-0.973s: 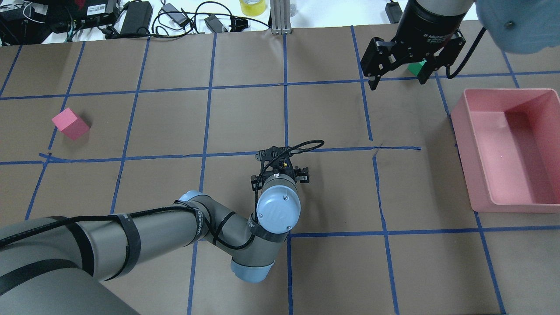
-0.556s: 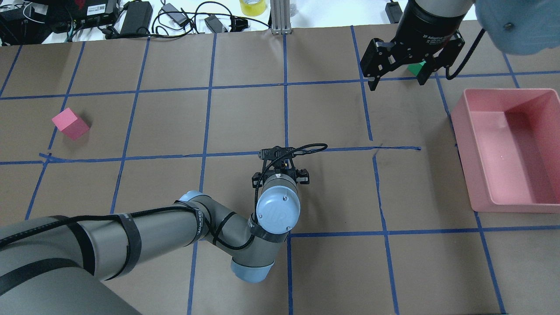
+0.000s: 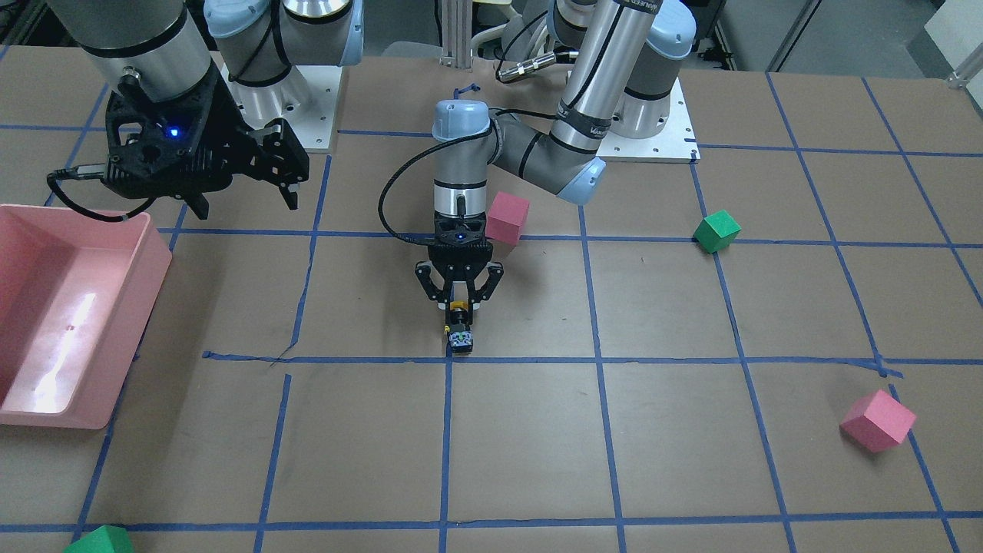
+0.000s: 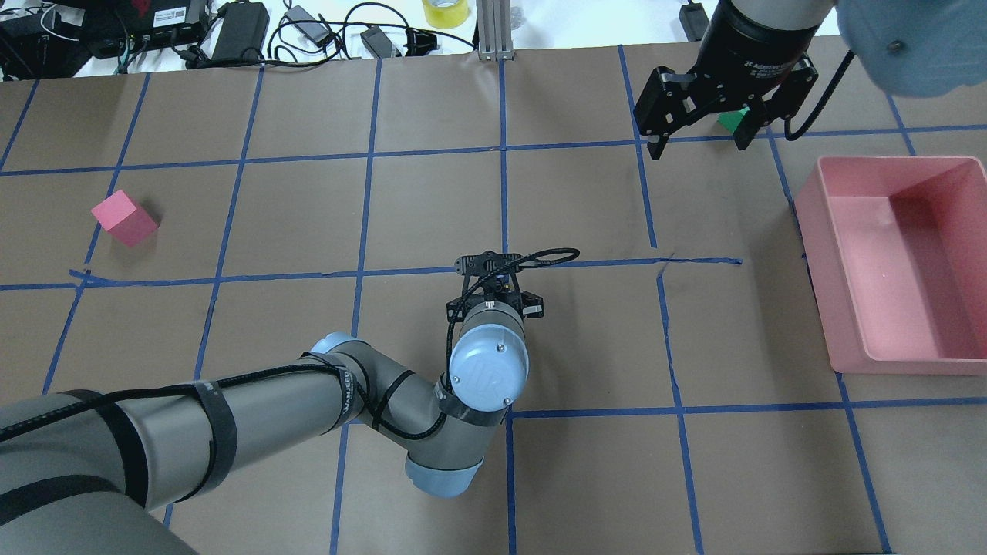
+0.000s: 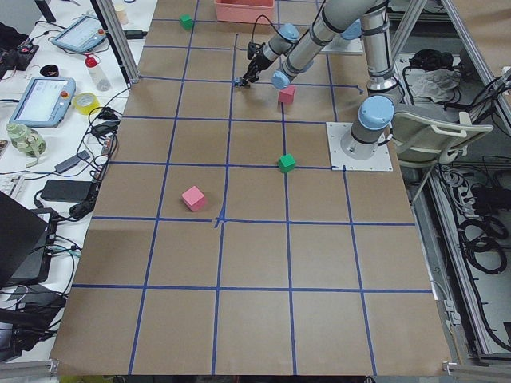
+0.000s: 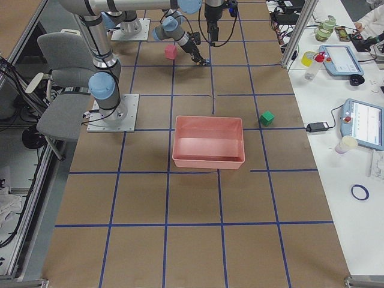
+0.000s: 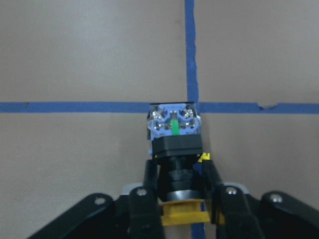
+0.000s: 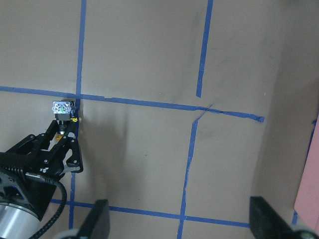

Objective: Align button upright
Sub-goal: 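Lower the left gripper and grasp the switch body, then lift and rotate the switch with the left gripper, yellow cap up, then set the switch down upright and open the left gripper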

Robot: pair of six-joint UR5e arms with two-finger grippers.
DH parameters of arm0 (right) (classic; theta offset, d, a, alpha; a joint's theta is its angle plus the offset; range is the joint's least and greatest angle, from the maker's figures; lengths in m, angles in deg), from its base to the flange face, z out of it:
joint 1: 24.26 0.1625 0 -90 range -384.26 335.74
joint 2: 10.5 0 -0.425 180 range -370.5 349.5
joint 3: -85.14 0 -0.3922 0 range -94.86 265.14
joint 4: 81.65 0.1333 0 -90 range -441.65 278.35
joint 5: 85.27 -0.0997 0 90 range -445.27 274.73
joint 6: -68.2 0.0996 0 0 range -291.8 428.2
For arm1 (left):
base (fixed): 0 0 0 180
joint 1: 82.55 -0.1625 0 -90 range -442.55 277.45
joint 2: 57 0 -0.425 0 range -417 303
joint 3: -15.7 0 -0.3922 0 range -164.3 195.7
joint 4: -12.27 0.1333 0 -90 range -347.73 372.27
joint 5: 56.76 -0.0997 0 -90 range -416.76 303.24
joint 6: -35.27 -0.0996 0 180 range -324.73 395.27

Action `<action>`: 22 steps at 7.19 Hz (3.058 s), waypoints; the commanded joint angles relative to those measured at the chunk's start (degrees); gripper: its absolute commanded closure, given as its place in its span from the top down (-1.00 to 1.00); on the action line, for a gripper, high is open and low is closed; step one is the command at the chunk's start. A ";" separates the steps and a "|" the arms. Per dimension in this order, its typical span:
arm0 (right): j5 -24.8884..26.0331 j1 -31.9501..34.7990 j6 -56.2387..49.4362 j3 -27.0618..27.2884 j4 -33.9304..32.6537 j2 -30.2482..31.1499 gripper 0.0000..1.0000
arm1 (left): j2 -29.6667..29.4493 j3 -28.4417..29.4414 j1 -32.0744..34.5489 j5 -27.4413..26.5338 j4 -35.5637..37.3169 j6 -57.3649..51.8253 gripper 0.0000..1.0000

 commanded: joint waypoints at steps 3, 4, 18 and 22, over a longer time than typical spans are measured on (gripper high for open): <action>0.21 -0.06 -0.17 0.00 0.00 0.00 1.00 | 6.51 3.32 -2.88 3.45 -13.89 1.66 -1.00; 0.21 -0.06 -0.18 0.00 0.00 0.00 1.00 | 9.23 6.99 -5.86 8.36 -25.37 6.03 -1.00; 0.21 -0.15 -0.35 0.00 0.00 0.00 1.00 | -2.51 27.07 -26.45 62.81 -74.27 29.54 -1.00; 0.12 -0.06 -0.26 0.00 0.00 0.00 1.00 | -4.01 27.34 -26.45 62.72 -73.48 29.45 0.63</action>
